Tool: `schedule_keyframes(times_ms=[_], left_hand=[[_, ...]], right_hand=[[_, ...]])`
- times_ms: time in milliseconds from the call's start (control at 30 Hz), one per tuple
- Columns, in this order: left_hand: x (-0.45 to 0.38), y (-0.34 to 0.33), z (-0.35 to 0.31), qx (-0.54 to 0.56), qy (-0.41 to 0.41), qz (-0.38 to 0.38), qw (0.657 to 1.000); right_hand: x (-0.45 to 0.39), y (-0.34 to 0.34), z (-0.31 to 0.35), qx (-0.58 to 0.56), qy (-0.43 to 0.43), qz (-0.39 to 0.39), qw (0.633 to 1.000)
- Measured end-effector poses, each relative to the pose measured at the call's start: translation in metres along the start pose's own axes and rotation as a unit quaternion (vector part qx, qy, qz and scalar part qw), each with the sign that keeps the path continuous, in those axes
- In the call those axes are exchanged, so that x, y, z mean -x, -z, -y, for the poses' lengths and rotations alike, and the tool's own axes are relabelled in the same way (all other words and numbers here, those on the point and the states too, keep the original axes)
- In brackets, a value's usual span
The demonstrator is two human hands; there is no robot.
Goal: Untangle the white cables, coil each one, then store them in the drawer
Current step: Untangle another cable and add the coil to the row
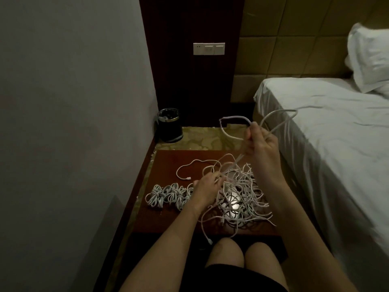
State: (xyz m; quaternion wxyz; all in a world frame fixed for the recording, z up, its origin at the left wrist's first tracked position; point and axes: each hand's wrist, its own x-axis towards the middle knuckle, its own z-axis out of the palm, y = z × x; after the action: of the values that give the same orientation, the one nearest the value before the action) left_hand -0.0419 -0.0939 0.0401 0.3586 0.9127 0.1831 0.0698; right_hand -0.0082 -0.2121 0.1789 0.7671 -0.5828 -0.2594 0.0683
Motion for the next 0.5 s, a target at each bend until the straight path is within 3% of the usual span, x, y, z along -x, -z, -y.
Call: schedule_keyframes(times_ms=[133,333,500], left_hand=[[-0.008,0.010,0.001,0.077,0.006,0.012,0.997],[-0.040,0.043,-0.044,0.251,0.001,-0.118,0.961],[-0.062,0.058,-0.076,0.303,-0.039,-0.130,0.943]], right_hand=[[-0.005,0.022,0.008,0.007,0.006,-0.040,0.999],[-0.004,0.056,-0.027,0.224,0.019,-0.028,0.974],[0.001,0.055,-0.057,0.292,-0.021,-0.028,0.956]])
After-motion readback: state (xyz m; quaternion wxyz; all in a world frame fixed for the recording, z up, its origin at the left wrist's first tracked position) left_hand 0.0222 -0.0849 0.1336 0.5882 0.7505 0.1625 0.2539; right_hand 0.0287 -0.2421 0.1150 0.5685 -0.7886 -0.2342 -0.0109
